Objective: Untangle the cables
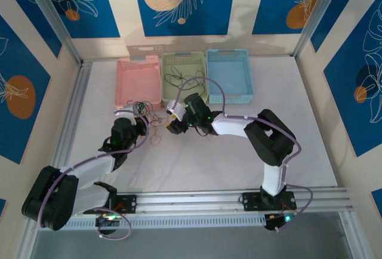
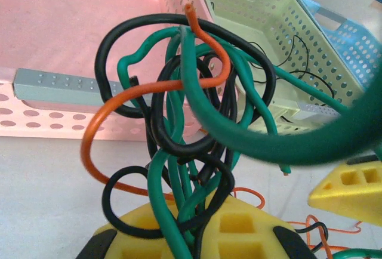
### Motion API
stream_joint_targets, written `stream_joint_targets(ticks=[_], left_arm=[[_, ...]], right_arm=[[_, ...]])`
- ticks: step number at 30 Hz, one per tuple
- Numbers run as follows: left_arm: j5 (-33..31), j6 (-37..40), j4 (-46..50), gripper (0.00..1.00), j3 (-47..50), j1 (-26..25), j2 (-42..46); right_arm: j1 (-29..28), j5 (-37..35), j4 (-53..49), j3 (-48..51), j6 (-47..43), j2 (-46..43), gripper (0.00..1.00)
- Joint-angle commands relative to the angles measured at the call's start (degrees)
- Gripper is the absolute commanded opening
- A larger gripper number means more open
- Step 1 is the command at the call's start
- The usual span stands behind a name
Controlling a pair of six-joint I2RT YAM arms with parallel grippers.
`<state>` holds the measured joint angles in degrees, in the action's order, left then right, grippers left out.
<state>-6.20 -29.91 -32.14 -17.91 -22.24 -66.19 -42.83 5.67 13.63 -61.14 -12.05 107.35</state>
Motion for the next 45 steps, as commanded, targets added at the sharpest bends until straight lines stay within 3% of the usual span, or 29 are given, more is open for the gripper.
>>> stream_joint_targets(ticks=[1,5,10,17,24,29,34,45], left_arm=[[0.8,0.5,-2.0,0.0,-1.1,0.7,-0.3],[1.1,0.5,-2.0,0.0,-1.2,0.7,-0.5],[1.1,0.5,-2.0,0.0,-1.2,0.7,-0.5],[1.1,0.6,-1.9,0.0,-1.2,0.7,-0.6],[0.8,0.5,-1.7,0.0,-1.2,0.7,-0.5],[0.7,0.4,-1.5,0.0,-1.2,0.7,-0.3],[0.5,0.5,-1.5,0.0,-1.1,0.8,-0.1],[0.2,0.3,-1.3,0.0,-1.1,0.8,-0.1]], right_arm=[[0.8,3.4,1.6,-2.4,-4.7,2.2,0.54],[0.3,3.4,1.9,-4.1,-5.1,4.7,0.51],[-0.1,2.2,3.9,-4.4,-4.0,5.2,0.38],[0.0,-0.3,6.3,-3.5,-1.1,4.2,0.06],[8.4,-11.1,15.6,5.7,11.2,-4.8,0.03],[21.1,-19.6,17.9,14.0,29.9,-12.3,0.03],[32.2,-22.0,19.4,21.6,45.8,-16.3,0.03],[37.8,-23.9,16.2,23.8,54.7,-17.5,0.03]])
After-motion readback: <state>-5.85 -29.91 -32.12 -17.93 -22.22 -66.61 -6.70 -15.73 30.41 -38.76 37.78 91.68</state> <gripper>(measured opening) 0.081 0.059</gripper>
